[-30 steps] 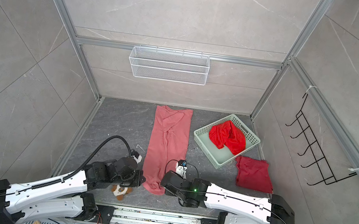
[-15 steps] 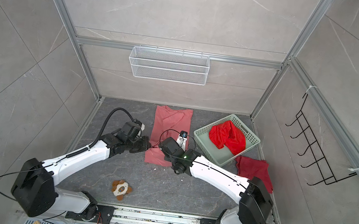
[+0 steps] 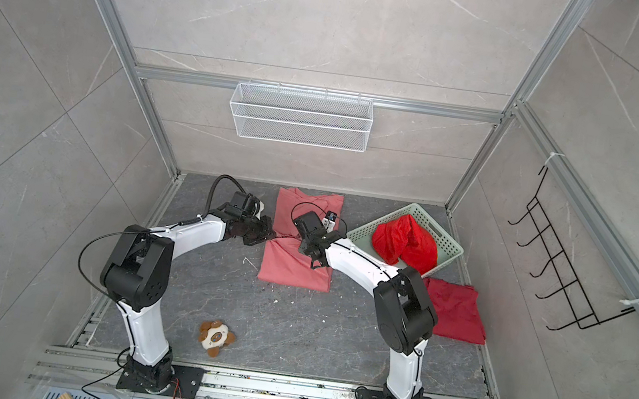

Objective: Fold and stack the t-shirts
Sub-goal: 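Lift the near hem with both grippers and fold it toward the far end, then release the hem and draw both grippers back to the strip's new near edge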

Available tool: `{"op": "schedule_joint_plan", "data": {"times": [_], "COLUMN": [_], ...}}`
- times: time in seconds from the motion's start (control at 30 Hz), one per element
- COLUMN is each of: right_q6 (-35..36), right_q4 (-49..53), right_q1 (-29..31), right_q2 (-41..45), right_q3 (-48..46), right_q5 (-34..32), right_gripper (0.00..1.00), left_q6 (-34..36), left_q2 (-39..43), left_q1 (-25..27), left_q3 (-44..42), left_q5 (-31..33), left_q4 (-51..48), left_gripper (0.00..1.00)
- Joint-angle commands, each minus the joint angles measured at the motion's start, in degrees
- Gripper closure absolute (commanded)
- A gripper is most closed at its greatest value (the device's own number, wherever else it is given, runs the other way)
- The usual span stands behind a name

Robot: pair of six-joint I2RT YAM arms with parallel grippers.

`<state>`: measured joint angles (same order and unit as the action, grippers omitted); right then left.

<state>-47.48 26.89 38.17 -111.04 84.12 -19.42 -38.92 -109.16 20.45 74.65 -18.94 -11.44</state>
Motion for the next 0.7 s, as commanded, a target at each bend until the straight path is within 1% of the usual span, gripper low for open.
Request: {"op": "schedule_joint_plan", "data": {"times": [0.0, 0.27, 0.3, 0.33, 0.37, 0.4, 0.43, 0.53, 0.57, 0.6, 0.63, 0.67], "right_q6": [0.84, 0.86, 1.3, 1.71, 2.22, 2.77, 3.73, 6.83, 7.72, 8.72, 9.51, 9.85], "right_q4": [0.61, -0.88, -1.19, -1.67, -2.13, -2.68, -3.7, -6.81, -7.45, -7.87, -8.06, -8.21], "right_q1": [-1.51, -4.64, -4.97, -5.17, -5.21, -5.3, -5.33, -5.48, -5.49, -5.48, -5.48, -5.41], "right_q2": [-2.68, -7.13, -7.48, -7.56, -7.37, -6.86, -6.01, -2.17, -0.74, 0.65, 2.18, 3.39], "right_q3": [3.55, 6.67, 7.08, 7.49, 7.84, 8.07, 7.97, 6.67, 6.15, 5.59, 4.97, 4.14], "right_q5": [0.99, 2.86, 3.03, 2.78, 2.47, 1.93, 1.23, -0.97, -1.4, -1.45, -1.2, -0.66], "right_gripper": [1.0, 1.0, 0.96, 0.89, 0.78, 0.71, 0.68, 0.55, 0.52, 0.52, 0.53, 0.54], "left_q6": [-0.39, -1.38, -1.46, -1.56, -1.63, -1.69, -1.56, -0.5, -0.14, 0.19, 0.74, 1.45], "left_q2": [-2.31, -8.19, -8.71, -9.02, -9.2, -9.21, -9.04, -7.64, -6.89, -6.07, -5.07, -4.05], "left_q1": [-0.74, -1.63, -1.72, -1.94, -2.06, -2.24, -2.49, -3.11, -3.28, -3.43, -3.57, -3.57], "left_q3": [4.57, 10.3, 11.08, 11.94, 12.7, 13.49, 14.24, 15.98, 16.34, 16.48, 16.33, 16.25], "left_q5": [-3.88, -3.89, -3.91, -4.01, -3.91, -3.76, -3.31, -1.24, -0.54, 0.28, 0.93, 1.7], "left_q4": [2.58, 1.37, 1.22, 0.94, 0.68, 0.33, -0.12, -1.73, -2.15, -2.61, -2.99, -3.44], "left_gripper": [1.0, 1.0, 1.0, 1.0, 0.95, 0.88, 0.79, 0.74, 0.71, 0.66, 0.58, 0.54]}}
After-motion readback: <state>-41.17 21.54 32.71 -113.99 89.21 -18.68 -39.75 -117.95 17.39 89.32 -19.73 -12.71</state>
